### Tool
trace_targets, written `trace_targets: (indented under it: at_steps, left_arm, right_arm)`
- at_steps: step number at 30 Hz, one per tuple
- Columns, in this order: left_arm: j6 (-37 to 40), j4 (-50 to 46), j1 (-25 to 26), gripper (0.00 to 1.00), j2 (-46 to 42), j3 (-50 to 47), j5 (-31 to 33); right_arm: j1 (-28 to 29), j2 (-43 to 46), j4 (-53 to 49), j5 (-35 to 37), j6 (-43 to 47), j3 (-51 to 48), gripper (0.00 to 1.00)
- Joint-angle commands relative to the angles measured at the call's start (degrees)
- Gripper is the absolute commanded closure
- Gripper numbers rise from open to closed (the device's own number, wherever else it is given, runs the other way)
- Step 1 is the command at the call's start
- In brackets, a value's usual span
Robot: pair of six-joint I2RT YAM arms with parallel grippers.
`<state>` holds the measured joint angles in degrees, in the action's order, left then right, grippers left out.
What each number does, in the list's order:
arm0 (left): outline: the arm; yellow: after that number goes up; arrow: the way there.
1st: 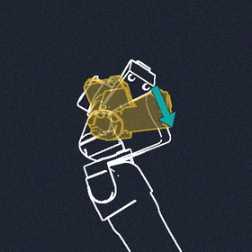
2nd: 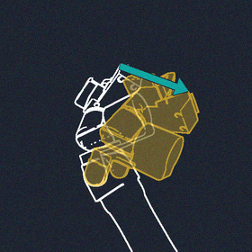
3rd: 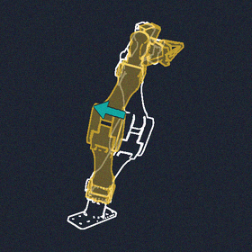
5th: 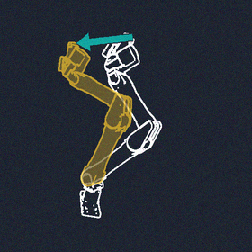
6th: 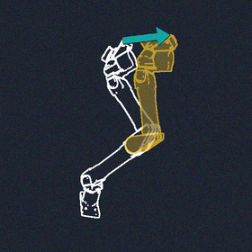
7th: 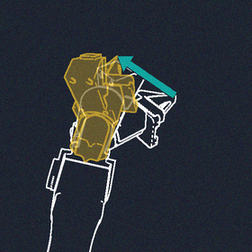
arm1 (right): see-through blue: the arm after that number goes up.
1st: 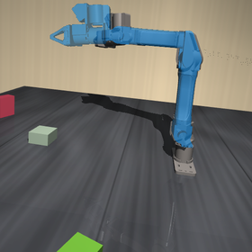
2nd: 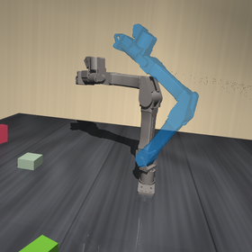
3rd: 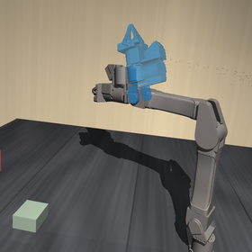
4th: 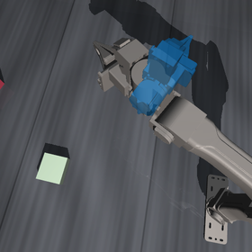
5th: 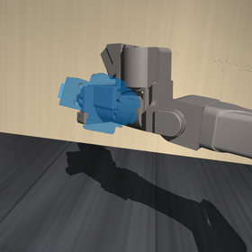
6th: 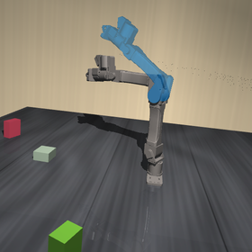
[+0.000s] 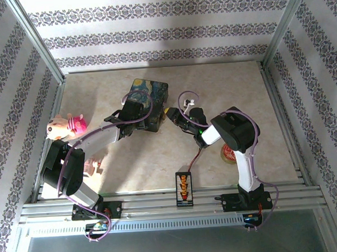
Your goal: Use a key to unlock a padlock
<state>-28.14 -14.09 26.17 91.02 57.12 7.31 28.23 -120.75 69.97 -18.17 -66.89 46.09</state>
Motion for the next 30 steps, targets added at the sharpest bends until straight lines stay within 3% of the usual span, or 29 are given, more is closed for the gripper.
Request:
trace_targets:
  at_steps: [1, 6, 12, 15, 22, 30]
  left_arm:
    - [0.6, -9.1, -0.6, 0.24, 1.0, -2.6, -0.2]
    - [0.2, -9.3, -0.7, 0.23, 0.7, -2.2, 0.4]
    - [-1.1, -8.9, -0.7, 0.06, 0.2, -0.3, 0.0]
    - [-0.9, -9.7, -0.8, 0.04, 1.0, 1.3, 0.9]
    - [-0.9, -10.3, -2.8, 0.13, 3.1, 1.0, 2.0]
    - [-0.3, -9.9, -4.8, 0.2, 2.9, 0.7, 1.0]
  right_arm:
    - [-0.6, 0.7, -2.0, -0.3, 2.1, 0.5, 0.74]
    - [-0.3, 4.5, -14.5, 2.8, 6.8, -0.2, 0.75]
    - [1.7, 7.1, -25.1, 5.2, 12.5, 1.6, 0.68]
    - [3.2, 8.1, -33.0, 7.2, 16.2, 4.6, 0.65]
    - [6.5, 8.9, -49.4, 14.3, 24.5, 13.3, 0.6]
    - [8.1, 6.3, -58.8, 19.4, 26.8, 20.4, 0.59]
